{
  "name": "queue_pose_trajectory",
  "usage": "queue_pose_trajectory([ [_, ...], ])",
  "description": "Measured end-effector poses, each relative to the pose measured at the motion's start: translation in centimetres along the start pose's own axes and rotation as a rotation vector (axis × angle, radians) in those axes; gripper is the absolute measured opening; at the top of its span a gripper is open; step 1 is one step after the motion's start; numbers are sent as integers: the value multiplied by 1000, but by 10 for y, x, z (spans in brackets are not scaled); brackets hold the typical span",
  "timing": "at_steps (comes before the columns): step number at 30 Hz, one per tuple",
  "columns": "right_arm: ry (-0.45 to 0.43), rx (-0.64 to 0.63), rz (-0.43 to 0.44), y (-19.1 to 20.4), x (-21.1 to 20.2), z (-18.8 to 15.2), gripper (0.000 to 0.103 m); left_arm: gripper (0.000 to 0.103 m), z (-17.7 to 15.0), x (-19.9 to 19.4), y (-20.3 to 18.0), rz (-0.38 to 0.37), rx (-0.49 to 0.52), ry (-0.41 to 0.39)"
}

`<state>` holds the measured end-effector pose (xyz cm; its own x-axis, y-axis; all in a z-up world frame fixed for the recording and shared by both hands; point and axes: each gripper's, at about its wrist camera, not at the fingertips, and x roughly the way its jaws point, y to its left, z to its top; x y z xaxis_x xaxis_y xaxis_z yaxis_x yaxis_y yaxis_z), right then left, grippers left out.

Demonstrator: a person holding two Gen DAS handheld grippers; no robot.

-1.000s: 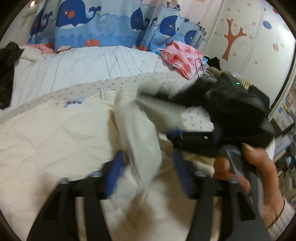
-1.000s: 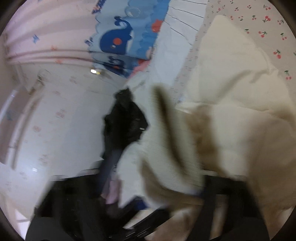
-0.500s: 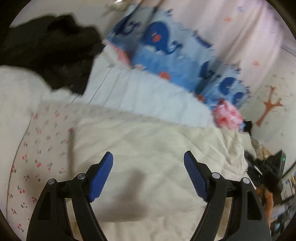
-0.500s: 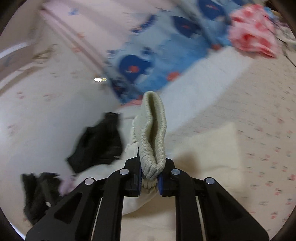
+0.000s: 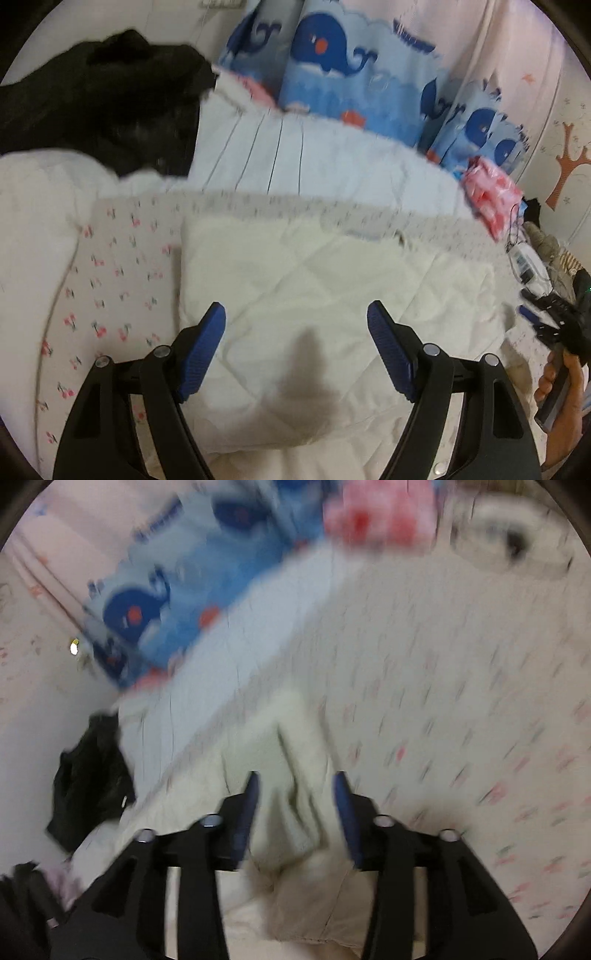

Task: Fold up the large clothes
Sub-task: 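Carry the cuff across the jacket with the left tool and release it, then move both open tools to the hem edge of the cream jacket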

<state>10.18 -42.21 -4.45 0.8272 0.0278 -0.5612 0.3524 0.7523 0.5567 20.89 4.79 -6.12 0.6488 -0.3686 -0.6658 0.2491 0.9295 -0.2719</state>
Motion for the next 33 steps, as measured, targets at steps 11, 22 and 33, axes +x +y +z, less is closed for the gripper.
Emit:
queue_pose_trajectory([
  [11,310,-204,78,35,91,-57,60,83,-31,58,2,66,30,105],
  [22,340,-292,-32,31,78,-42,62,87,-30,46,11,168,99,154],
  [33,321,-452,67,57,-44,-57,83,87,-75,-97,-38,336,367,-24],
])
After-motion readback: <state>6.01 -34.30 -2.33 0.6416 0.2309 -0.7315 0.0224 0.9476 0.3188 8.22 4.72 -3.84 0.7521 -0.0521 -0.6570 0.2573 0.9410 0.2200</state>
